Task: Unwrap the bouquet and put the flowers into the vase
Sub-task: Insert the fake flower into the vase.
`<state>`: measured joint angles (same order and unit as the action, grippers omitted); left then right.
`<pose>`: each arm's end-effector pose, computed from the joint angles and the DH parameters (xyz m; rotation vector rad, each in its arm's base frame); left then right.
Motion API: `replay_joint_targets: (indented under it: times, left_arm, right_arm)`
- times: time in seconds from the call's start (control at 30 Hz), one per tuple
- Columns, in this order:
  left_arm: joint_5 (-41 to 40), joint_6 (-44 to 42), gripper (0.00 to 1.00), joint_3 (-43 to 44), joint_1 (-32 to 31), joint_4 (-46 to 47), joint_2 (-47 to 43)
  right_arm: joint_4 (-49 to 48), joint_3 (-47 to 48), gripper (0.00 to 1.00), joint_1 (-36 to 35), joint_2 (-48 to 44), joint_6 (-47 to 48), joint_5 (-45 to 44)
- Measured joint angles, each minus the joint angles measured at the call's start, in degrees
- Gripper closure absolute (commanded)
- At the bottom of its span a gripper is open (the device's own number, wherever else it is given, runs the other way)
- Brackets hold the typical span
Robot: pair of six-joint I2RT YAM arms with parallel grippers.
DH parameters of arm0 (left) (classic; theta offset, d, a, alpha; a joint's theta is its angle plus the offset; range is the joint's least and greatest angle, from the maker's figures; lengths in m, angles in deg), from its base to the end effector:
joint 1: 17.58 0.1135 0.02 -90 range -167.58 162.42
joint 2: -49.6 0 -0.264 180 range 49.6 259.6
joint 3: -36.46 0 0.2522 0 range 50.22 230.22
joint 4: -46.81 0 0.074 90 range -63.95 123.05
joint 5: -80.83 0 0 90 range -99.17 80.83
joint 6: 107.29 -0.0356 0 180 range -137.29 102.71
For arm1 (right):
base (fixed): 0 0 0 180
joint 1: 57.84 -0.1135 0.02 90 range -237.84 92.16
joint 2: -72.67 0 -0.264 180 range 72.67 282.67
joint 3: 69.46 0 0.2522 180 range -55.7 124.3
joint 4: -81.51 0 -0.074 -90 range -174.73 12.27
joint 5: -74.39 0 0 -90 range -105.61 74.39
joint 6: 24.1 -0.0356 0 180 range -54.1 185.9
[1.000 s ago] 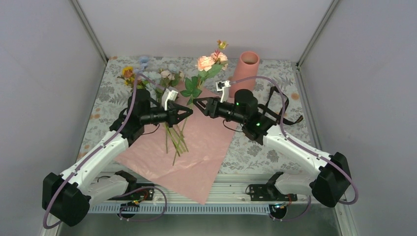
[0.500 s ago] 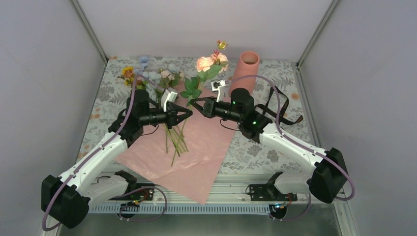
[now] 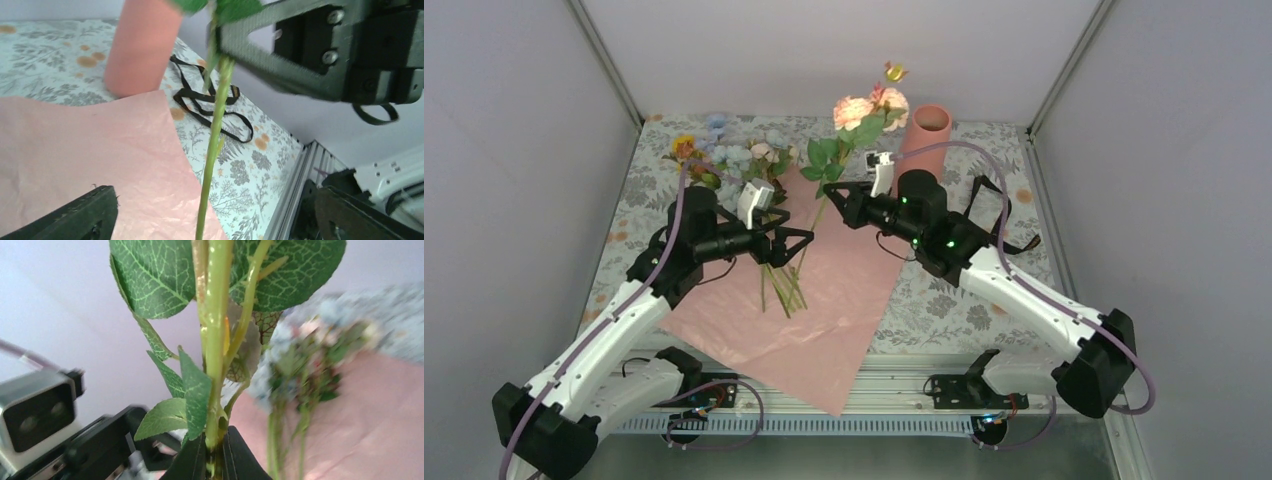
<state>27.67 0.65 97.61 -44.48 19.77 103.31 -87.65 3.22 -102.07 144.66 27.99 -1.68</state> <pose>0.1780 -0.1142 0.3246 0.6106 1.9130 -1.1278 0.2071 0.2136 0.3485 -0.3001 1.8951 1.2252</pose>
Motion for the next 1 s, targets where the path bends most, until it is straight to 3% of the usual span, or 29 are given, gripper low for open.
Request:
replay_joint_targets:
  times: [0.23,0.47,0.73,1.0]
  left_arm:
    - [-8.7,-2.62,0.0,2.12,0.0,-7.93,-3.91]
    - [-15.69,-5.7,0.0,1.81,0.0,-13.44,-5.53]
    - [-19.52,-6.73,0.0,0.83,0.0,-15.5,-5.57]
    - [-19.91,-6.86,0.0,0.5,0.0,-15.63,-5.38]
  right_arm:
    - [8.66,10.25,0.96,-0.07,-2.01,10.54,-19.1]
    - [9.7,22.62,0.96,0.02,-0.83,23.76,-39.26]
    - [4.96,34.21,0.96,2.73,3.82,38.36,-49.07]
    - [3.78,43.08,0.96,8.46,8.11,45.79,-51.69]
